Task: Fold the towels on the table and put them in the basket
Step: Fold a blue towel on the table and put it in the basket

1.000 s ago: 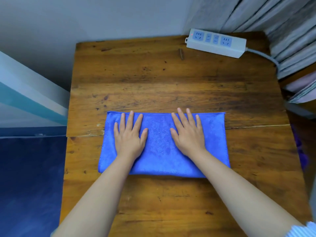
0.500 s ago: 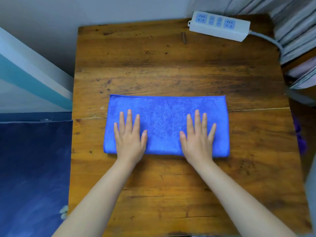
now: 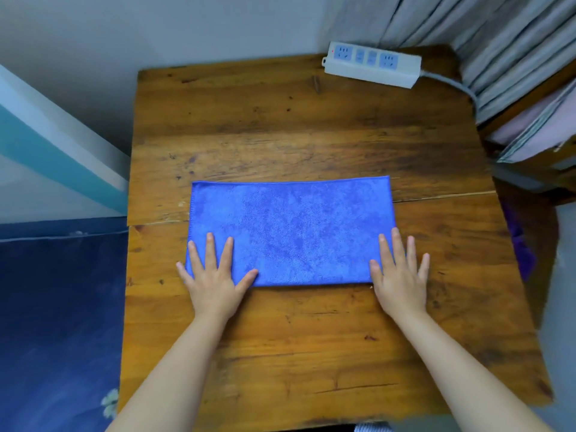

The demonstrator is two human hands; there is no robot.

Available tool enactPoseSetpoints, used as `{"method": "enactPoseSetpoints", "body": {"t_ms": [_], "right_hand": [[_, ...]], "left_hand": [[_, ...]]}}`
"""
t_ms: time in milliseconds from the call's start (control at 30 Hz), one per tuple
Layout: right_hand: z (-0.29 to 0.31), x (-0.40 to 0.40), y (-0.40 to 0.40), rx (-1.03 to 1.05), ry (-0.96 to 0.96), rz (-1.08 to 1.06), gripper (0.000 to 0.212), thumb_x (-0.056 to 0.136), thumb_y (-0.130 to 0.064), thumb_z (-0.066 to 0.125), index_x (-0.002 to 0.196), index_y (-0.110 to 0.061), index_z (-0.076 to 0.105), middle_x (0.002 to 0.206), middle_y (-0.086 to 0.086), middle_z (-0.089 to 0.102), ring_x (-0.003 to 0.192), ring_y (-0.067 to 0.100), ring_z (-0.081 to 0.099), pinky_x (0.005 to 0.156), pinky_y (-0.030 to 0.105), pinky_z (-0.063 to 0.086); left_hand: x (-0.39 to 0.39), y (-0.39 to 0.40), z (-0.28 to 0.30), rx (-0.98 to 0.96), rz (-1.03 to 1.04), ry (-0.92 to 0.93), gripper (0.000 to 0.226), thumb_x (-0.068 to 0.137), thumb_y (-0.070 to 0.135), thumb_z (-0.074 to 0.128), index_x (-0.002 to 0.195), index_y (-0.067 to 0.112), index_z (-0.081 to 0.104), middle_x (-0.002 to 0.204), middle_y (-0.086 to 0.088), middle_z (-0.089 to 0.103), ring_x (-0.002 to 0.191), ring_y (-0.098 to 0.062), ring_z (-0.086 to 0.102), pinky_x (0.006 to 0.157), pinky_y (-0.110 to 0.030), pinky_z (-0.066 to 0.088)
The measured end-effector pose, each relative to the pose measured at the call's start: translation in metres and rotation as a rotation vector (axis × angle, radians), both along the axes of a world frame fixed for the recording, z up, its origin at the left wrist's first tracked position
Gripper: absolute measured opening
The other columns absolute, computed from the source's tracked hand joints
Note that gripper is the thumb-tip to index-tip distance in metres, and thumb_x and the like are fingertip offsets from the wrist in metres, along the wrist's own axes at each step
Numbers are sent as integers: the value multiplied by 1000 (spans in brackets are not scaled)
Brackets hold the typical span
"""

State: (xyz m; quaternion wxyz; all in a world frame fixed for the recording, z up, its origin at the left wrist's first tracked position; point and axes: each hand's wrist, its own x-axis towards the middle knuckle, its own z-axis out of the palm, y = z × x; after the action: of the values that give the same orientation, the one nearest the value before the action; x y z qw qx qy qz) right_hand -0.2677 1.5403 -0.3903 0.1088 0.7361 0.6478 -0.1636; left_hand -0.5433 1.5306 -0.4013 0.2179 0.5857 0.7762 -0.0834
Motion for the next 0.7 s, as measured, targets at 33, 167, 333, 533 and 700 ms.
{"method": "enactPoseSetpoints", "body": {"t_ms": [33, 167, 333, 533, 700], "right_hand": [[3, 6, 0, -44, -4, -22, 66, 87, -46, 14, 143, -16, 28, 154, 9, 21, 142, 34, 18, 110, 59, 16], [13, 15, -1, -56, 89, -105, 54, 99, -31, 25, 147, -13, 9, 157, 5, 4, 145, 23, 0, 116, 47, 4], [29, 3, -11, 35, 145, -269, 57, 94, -28, 43, 142, -5, 25, 145, 12, 35, 132, 30, 32, 102, 42, 31], [27, -13, -16, -7, 228, -376, 58, 92, -26, 48, 141, -5, 24, 138, 14, 37, 125, 32, 36, 99, 39, 35], [30, -16, -7, -24, 337, -505, 60, 91, -22, 50, 141, -4, 23, 135, 16, 36, 124, 34, 35, 99, 35, 32]], "left_hand": [[0, -1, 1, -7, -5, -4, 118, 61, 85, -19, 137, 20, 45, 149, -15, 33, 137, -47, 23, 102, -69, 18], [1, -3, 12, -35, -32, -25, 115, 54, 84, -6, 144, 22, 30, 156, -12, 14, 144, -37, 5, 111, -60, 5], [6, 16, 20, 87, -251, 84, 61, 75, 43, 36, 105, 0, 67, 117, -31, 60, 111, -52, 54, 83, -67, 41], [23, 38, 19, 162, -369, 16, 64, 77, 44, 35, 110, -1, 65, 121, -30, 58, 112, -52, 54, 82, -64, 45], [44, 25, 11, -97, -319, -17, 131, 41, 89, -24, 149, 22, 9, 157, -8, -7, 145, -28, -11, 113, -55, -2]]}}
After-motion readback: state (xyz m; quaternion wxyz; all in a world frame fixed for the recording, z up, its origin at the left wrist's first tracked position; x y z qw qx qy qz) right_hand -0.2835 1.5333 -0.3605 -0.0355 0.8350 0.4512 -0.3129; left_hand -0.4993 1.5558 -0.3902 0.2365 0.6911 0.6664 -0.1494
